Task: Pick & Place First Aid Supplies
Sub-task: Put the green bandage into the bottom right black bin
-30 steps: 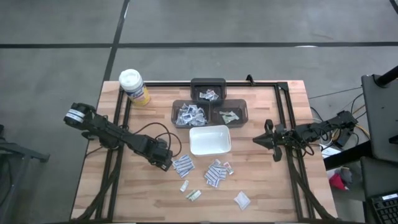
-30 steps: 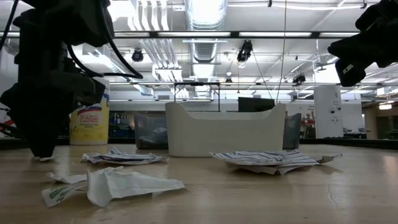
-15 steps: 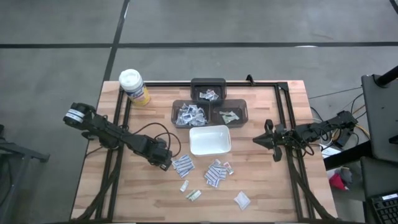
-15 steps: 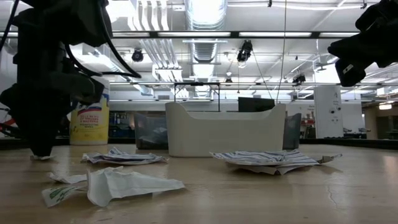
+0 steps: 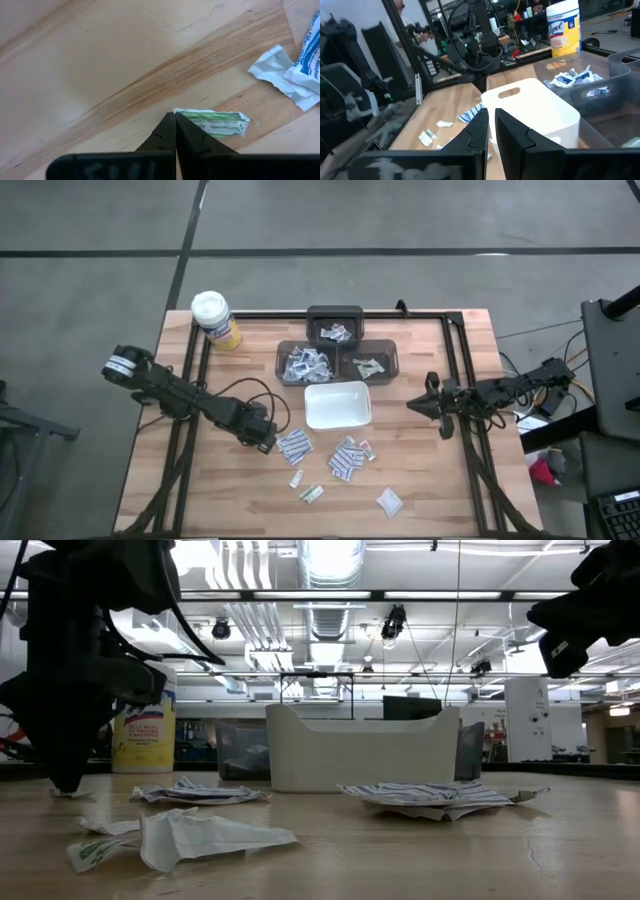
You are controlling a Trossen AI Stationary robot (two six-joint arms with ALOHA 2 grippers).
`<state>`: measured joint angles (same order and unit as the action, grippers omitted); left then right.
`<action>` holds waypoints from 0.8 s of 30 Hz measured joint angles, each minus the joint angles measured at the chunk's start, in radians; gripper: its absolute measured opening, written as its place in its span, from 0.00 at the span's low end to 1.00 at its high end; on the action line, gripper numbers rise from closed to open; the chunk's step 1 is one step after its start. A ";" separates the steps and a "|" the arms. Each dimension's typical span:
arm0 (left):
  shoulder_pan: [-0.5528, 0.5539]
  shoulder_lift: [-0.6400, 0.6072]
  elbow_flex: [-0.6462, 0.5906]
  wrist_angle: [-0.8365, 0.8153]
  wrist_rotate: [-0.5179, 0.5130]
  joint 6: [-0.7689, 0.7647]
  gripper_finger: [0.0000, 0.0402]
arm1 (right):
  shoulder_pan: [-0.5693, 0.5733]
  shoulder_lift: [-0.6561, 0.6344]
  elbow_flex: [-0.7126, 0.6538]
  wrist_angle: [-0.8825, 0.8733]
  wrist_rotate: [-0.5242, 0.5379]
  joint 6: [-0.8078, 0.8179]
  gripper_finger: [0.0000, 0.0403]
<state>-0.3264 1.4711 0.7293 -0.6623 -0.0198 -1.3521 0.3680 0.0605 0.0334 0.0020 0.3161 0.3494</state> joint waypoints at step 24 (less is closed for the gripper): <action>0.001 -0.145 0.333 0.194 -0.388 0.224 0.00 | 0.000 -0.001 0.000 0.260 0.001 0.227 0.08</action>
<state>-0.3252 1.3260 1.0624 -0.4685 -0.4074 -1.1284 0.3679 0.0597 0.0338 0.2625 0.3166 0.5762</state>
